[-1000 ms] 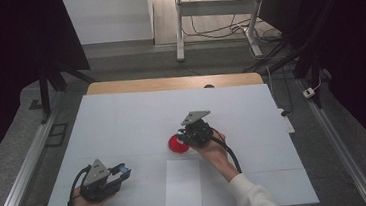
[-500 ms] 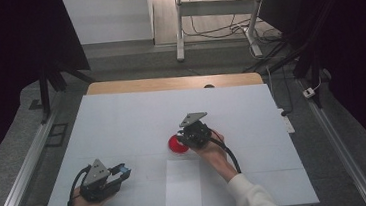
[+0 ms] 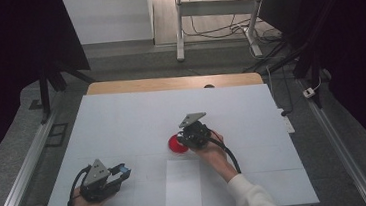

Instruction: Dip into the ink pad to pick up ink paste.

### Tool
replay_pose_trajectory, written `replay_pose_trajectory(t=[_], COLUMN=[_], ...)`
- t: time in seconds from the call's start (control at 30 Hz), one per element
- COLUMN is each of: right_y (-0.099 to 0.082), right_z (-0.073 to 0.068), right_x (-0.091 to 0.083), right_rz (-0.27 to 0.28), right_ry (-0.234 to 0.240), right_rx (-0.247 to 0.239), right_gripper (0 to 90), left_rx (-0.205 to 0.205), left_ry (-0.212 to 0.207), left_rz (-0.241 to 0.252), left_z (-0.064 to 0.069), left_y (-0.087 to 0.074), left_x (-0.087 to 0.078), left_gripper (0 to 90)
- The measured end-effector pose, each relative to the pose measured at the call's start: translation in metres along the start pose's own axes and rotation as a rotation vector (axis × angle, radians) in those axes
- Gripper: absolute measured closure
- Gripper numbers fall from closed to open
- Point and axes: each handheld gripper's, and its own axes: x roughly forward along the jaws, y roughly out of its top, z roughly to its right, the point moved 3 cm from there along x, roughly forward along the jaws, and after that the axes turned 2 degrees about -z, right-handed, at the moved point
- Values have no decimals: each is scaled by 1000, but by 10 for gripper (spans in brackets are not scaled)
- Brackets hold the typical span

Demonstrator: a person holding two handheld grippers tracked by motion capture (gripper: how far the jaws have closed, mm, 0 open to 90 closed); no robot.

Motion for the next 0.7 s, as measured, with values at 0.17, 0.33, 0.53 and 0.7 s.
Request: replay_pose_trajectory(t=[0.17, 0.33, 0.53, 0.7], right_y=[-1, -2, 1, 7], right_z=[0, 0, 1, 3], right_x=[0, 1, -4, -21], right_rz=[4, 8, 44, 116], right_ry=[1, -1, -8, -10], right_rx=[4, 6, 12, 24], right_gripper=[759, 759, 758, 757], left_rx=[-1, -1, -1, -2], left_ry=[1, 3, 1, 0], left_rz=[-1, -2, 2, 2], left_z=[0, 0, 0, -1], left_y=[0, 0, 0, 0], left_x=[0, 0, 0, 0], left_gripper=[649, 650, 650, 649])
